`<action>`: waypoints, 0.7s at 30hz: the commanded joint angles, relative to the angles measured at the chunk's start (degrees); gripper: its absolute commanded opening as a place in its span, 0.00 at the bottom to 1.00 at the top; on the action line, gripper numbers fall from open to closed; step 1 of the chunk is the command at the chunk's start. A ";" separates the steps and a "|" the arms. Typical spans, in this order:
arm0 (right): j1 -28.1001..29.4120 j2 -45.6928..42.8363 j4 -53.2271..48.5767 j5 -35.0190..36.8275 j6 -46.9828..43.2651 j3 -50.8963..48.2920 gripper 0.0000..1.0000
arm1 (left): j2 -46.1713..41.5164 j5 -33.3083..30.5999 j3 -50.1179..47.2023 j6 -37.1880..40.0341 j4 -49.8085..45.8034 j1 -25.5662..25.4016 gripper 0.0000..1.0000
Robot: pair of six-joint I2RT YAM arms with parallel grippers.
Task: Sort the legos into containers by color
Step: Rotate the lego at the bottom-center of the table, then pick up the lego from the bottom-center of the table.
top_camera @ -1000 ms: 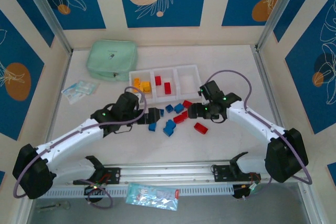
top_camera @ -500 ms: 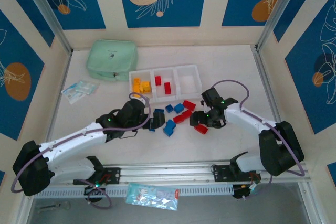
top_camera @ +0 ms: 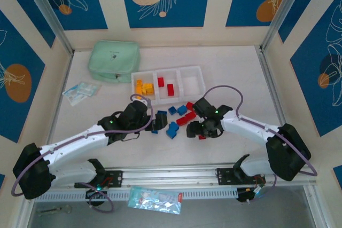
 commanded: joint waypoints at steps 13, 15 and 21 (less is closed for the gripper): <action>0.39 9.07 -1.51 5.25 1.93 4.48 0.60 | -0.07 -1.36 -0.05 -1.47 -0.41 -0.45 0.99; 0.59 9.51 -1.28 5.86 1.76 4.50 0.55 | -0.27 -1.57 0.00 -1.45 -0.77 -0.45 0.99; 0.86 8.99 -0.54 5.54 0.59 3.88 0.36 | -0.77 -2.66 0.17 -1.10 -1.64 -0.36 0.99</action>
